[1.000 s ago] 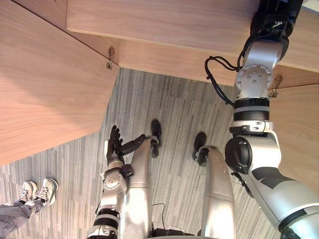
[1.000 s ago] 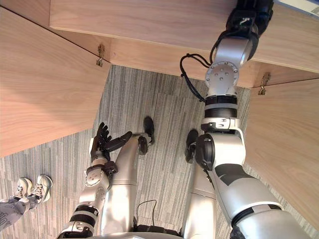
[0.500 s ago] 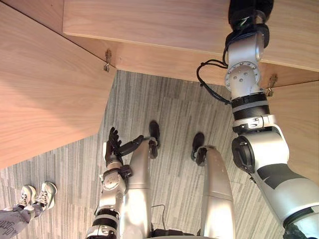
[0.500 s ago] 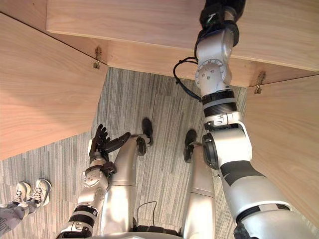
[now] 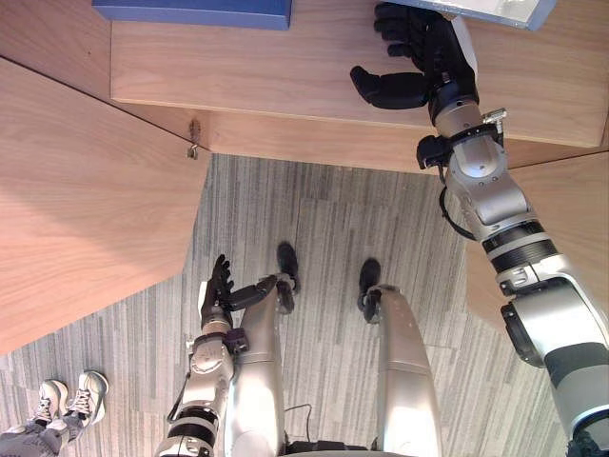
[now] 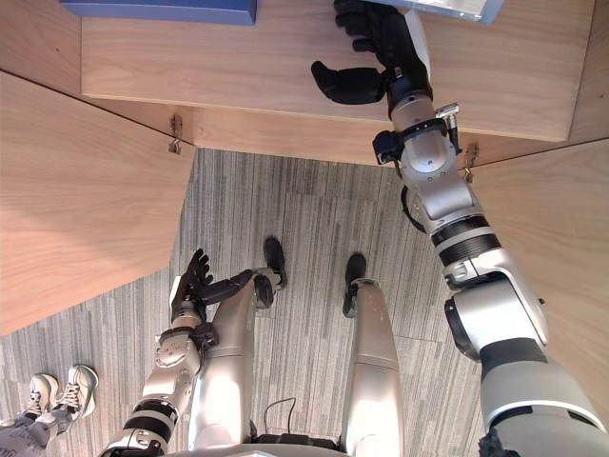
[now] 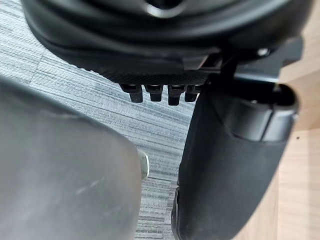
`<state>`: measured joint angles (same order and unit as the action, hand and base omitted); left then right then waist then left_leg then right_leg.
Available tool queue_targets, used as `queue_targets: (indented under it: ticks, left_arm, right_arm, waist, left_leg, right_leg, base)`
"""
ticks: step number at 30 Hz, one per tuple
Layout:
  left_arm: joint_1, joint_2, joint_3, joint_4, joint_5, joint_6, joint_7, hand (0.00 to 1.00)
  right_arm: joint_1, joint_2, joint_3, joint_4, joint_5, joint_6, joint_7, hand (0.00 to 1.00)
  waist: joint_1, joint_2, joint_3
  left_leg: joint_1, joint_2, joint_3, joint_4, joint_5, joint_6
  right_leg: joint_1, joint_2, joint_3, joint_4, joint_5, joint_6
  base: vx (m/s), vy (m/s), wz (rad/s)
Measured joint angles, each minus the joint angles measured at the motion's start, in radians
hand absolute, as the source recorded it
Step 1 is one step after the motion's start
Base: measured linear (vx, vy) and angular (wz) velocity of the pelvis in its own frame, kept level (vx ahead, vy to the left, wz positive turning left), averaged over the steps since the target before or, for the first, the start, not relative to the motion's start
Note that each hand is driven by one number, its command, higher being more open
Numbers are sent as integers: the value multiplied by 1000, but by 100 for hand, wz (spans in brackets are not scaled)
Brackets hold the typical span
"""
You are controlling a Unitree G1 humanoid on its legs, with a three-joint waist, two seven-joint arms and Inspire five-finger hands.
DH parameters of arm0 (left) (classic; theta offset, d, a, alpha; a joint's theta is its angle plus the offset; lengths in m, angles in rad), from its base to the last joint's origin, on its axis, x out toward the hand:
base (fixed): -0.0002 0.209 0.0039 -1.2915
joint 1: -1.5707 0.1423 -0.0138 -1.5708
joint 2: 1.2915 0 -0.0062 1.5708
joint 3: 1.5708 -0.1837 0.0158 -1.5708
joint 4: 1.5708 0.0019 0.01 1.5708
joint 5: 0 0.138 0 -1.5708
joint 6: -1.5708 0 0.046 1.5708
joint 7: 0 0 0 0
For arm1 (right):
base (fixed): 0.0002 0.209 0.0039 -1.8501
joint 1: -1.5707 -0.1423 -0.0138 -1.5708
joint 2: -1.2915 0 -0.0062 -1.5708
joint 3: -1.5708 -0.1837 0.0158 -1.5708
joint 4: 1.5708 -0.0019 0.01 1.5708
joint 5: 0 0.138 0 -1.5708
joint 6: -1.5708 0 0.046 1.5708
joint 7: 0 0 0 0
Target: Walk over to the cabinet, pick up the folder, carry it to the office cabinet, place the folder inside the office cabinet, then close the office cabinet door
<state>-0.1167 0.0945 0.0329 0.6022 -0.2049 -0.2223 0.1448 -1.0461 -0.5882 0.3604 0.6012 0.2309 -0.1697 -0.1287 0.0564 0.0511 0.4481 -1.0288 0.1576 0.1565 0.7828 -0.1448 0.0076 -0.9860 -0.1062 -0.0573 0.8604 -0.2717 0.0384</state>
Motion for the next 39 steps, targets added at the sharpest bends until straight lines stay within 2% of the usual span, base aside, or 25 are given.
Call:
queue_targets:
  ticks: [10, 17, 19, 22, 23, 28, 31, 39]
  left_arm:
    - [1, 8, -18, 5, 0, 0, -42, 100]
    - [0, 8, -23, 3, 0, -1, -62, 100]
    - [0, 8, -22, 6, 0, -1, -60, 100]
    - [-9, 9, -21, 20, -1, -2, -56, 100]
    - [-20, 8, -20, 32, -1, -2, -38, 100]
    - [-39, -11, -16, 34, -9, -4, -10, 100]
    - [-48, -37, 3, 32, -12, -8, 12, 100]
    - [-53, -74, 13, 10, -13, -12, 33, 100]
  right_arm:
    - [50, -70, 88, -4, -6, 10, 115, 0]
    - [71, -63, 94, -30, 30, 12, 170, 0]
    - [71, -34, 96, -27, 40, 13, 142, 0]
    - [67, 25, 82, -22, -56, 22, 61, 0]
    - [34, 84, 68, 19, -132, 36, 4, 0]
    - [-89, 193, -31, 156, -215, 96, -94, 0]
    - [-130, 212, -94, 189, -211, 121, -134, 0]
    - [-118, 228, -157, 138, -133, 134, -155, 0]
  waist:
    - [2, -14, -8]
    - [5, -14, -8]
    - [6, -14, -9]
    - [5, -14, -11]
    - [3, -14, -11]
    - [11, -14, -11]
    - [16, -13, -11]
    - [12, -13, -11]
  left_leg:
    - [37, 9, 25, -31, -1, 1]
    - [40, 14, 30, -33, -1, 1]
    - [43, 20, 36, -39, 0, 2]
    - [44, 26, 43, -46, 1, 3]
    - [44, 29, 46, -48, 1, 4]
    - [40, 28, 46, -64, 13, 11]
    - [37, 15, 42, -84, 25, 14]
    - [37, 3, 41, -119, 57, 19]
  right_leg:
    - [39, 1, -3, -45, 9, 5]
    - [41, 4, -1, -53, 15, 5]
    - [42, 9, 0, -65, 25, 5]
    - [42, 14, 1, -80, 36, 4]
    - [42, 17, 1, -88, 42, 4]
    - [42, 17, -4, -110, 57, 4]
    - [40, 8, -10, -117, 61, 4]
    - [41, 3, -16, -150, 89, 5]
  base:
    - [2, -8, -2]
    - [-9, -14, -2]
    - [-21, -28, -12]
    - [-16, -20, -13]
    - [-14, -15, -10]
    - [-6, -6, -1]
    - [1, -12, 10]
    - [-2, -6, 2]
